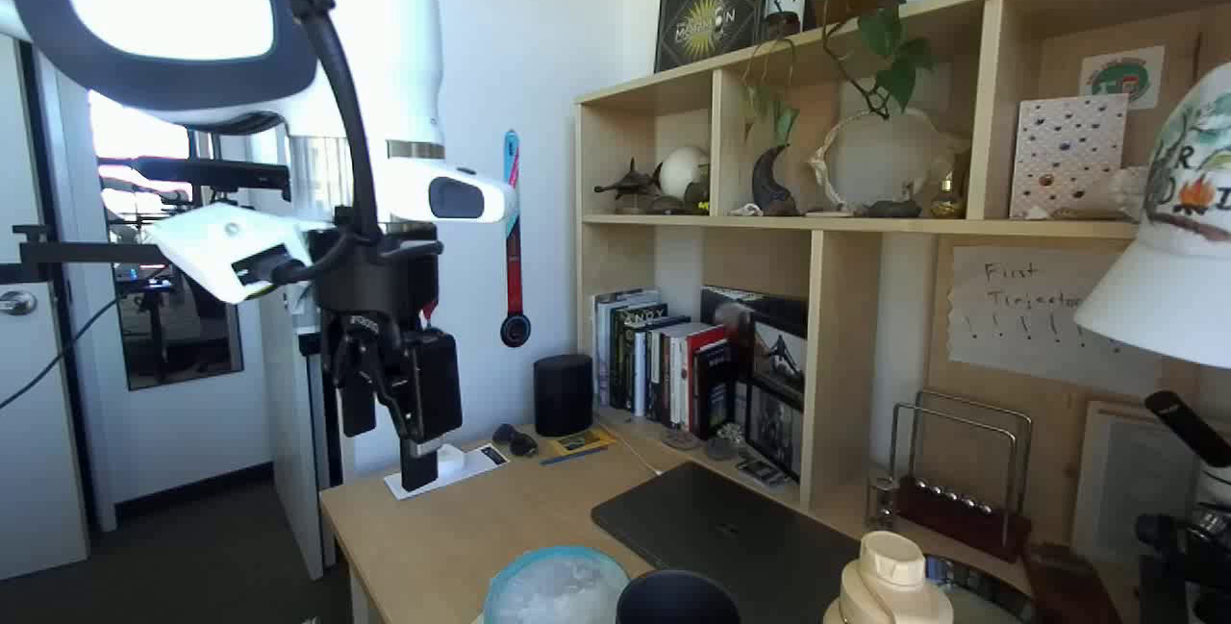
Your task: Place the white packet inside the black mug
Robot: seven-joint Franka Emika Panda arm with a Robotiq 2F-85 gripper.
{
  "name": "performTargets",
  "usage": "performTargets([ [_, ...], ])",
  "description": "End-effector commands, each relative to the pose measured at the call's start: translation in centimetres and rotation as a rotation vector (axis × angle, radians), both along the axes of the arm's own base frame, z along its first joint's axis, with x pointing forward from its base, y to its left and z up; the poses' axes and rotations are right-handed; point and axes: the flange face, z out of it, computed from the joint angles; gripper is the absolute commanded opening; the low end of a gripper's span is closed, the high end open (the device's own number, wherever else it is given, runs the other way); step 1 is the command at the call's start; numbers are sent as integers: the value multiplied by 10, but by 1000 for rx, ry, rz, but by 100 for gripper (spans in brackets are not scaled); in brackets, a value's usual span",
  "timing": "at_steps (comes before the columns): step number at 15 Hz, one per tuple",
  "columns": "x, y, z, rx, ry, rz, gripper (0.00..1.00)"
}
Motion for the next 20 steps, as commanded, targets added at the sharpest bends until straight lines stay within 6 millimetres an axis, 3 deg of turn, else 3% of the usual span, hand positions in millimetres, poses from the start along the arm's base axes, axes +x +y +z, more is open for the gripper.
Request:
performTargets([
  [1,0,0,1,0,1,0,100],
  [3,5,6,-2,-5,6,4,100],
  [7,31,49,-28,-19,26,60,100],
  [12,64,107,-89,-49,57,118,100],
  [15,69,128,-124,-46,106,124,100],
  [20,63,147,-173,-33,186,93,100],
])
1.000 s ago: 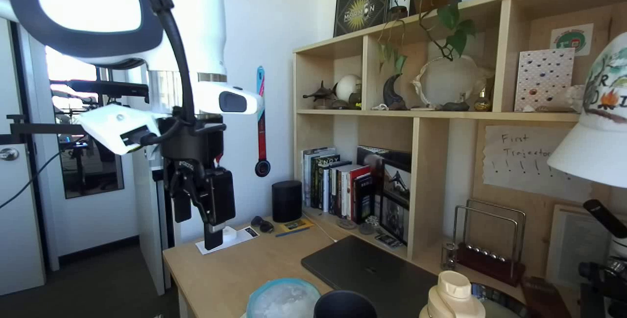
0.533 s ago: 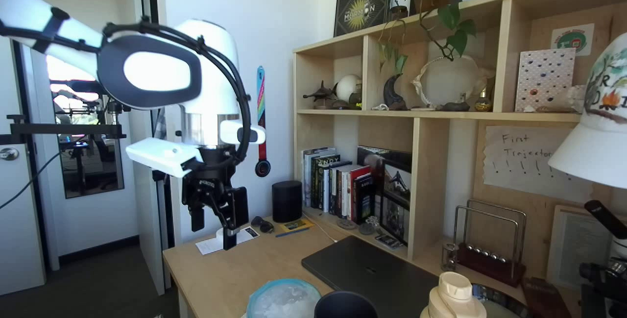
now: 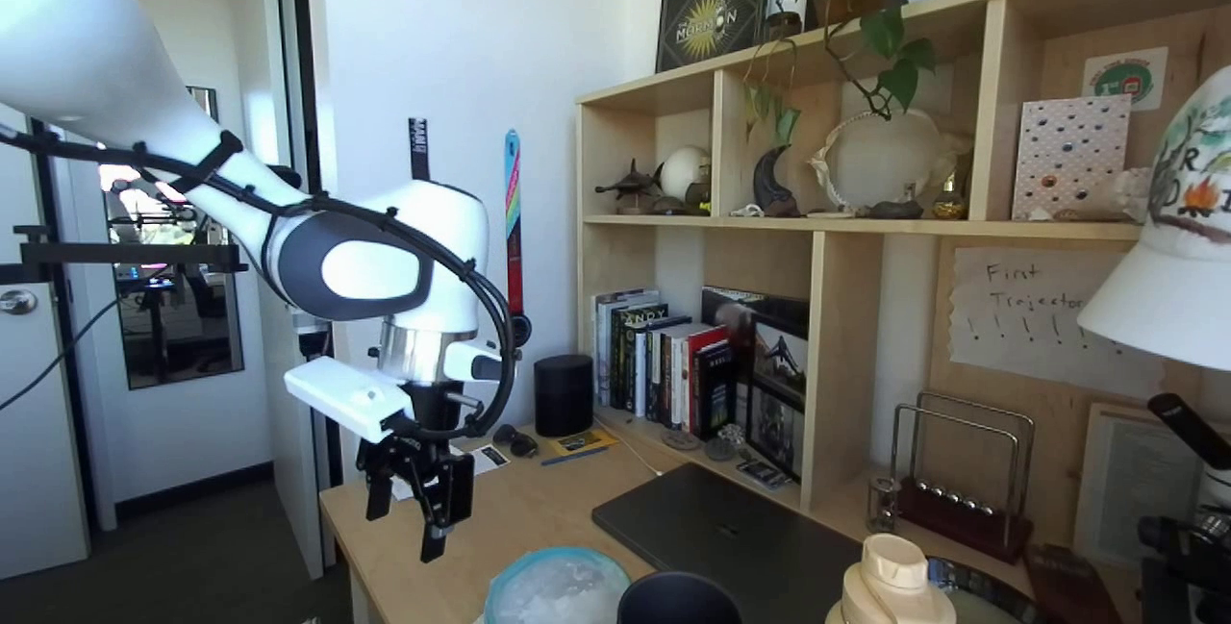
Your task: Place the white packet inside the black mug
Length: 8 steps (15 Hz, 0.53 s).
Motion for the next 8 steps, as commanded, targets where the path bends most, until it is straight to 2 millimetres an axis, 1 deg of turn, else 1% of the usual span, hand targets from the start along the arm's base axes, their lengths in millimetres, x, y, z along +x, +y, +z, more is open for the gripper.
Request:
performTargets([
  [1,-5,12,-33,10,13,-44,100],
  [8,-1,14,-106,36,-10,-105,100],
])
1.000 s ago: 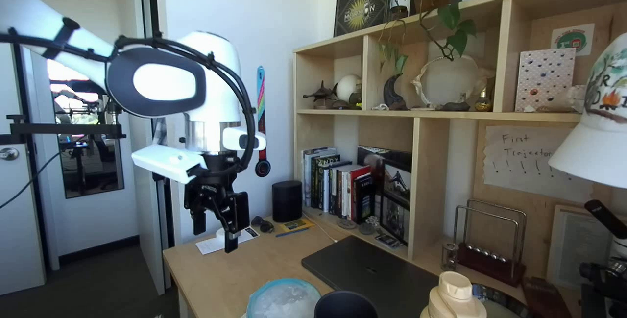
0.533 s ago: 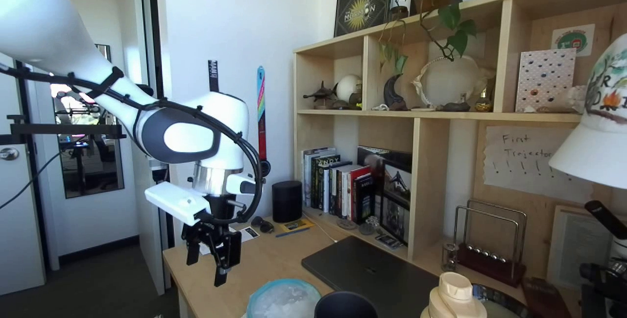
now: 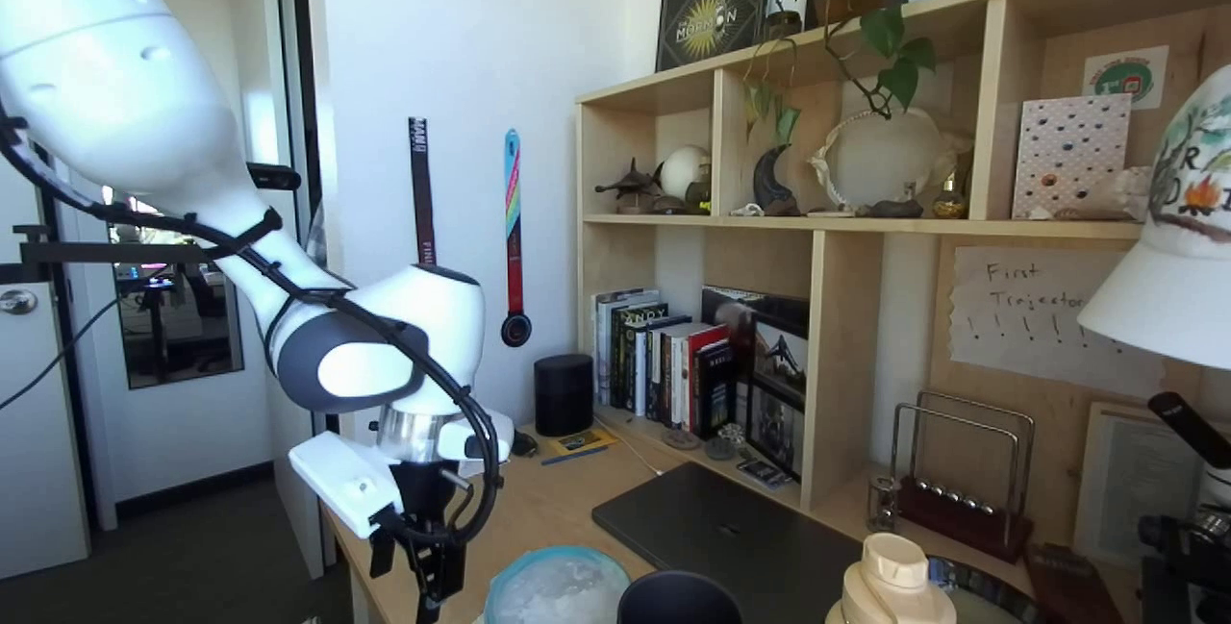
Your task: Place the white packet inside the black mug
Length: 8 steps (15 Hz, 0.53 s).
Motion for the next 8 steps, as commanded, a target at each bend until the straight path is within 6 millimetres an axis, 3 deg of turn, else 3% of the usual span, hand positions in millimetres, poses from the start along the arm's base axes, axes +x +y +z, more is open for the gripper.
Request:
performTargets([
  [1,2,3,-36,15,0,-41,100],
  [8,19,1,-88,30,-19,-108,100],
])
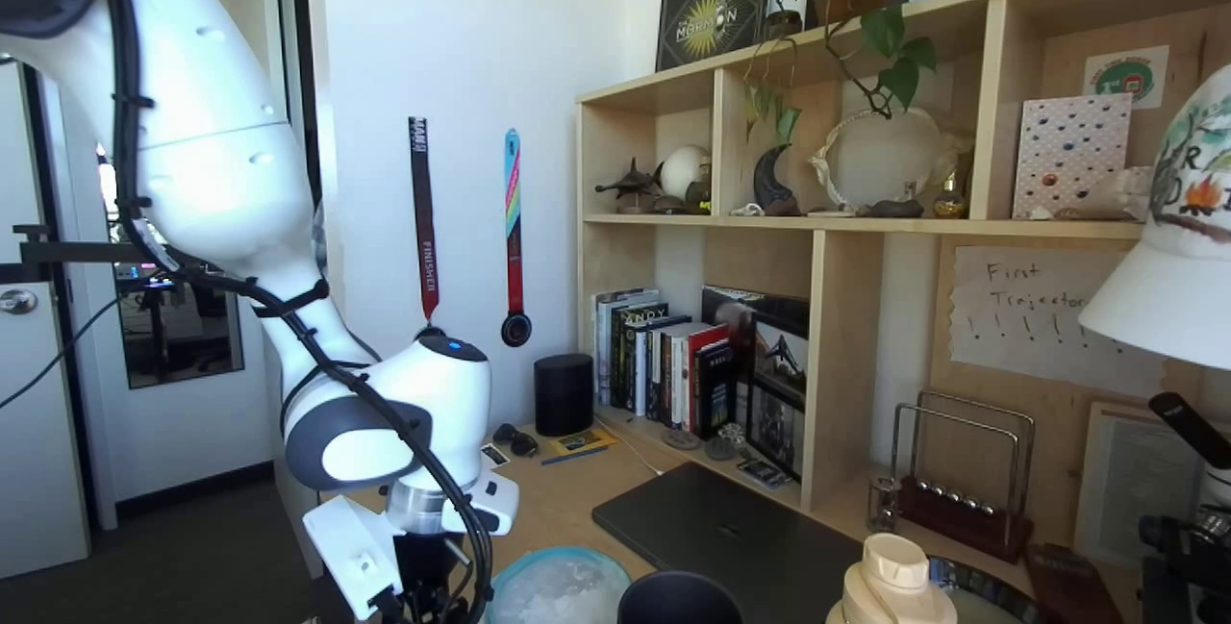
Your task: Place the white packet inside the black mug
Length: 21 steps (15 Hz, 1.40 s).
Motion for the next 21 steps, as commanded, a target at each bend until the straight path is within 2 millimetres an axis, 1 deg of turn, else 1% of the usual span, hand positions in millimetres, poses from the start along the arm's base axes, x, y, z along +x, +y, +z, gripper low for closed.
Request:
performTargets([
  [1,17,-1,-17,5,-22,-21,100],
  [4,28,-11,-18,-19,-35,-21,100],
  [7,31,-21,-12,-55,-44,-12,100],
  [9,32,-24,-13,-77,-39,-8,100],
  [10,33,-24,-14,-86,-37,-9,75],
  [11,33,-23,-15,-88,-38,-6,74],
  [16,34,-14,-16,-91,-38,1,34],
  [18,35,-11,-14,-94,-39,9,21],
  [20,35,-8,-13,-97,-39,13,6],
  [21,35,-7,-13,-98,-39,13,0],
])
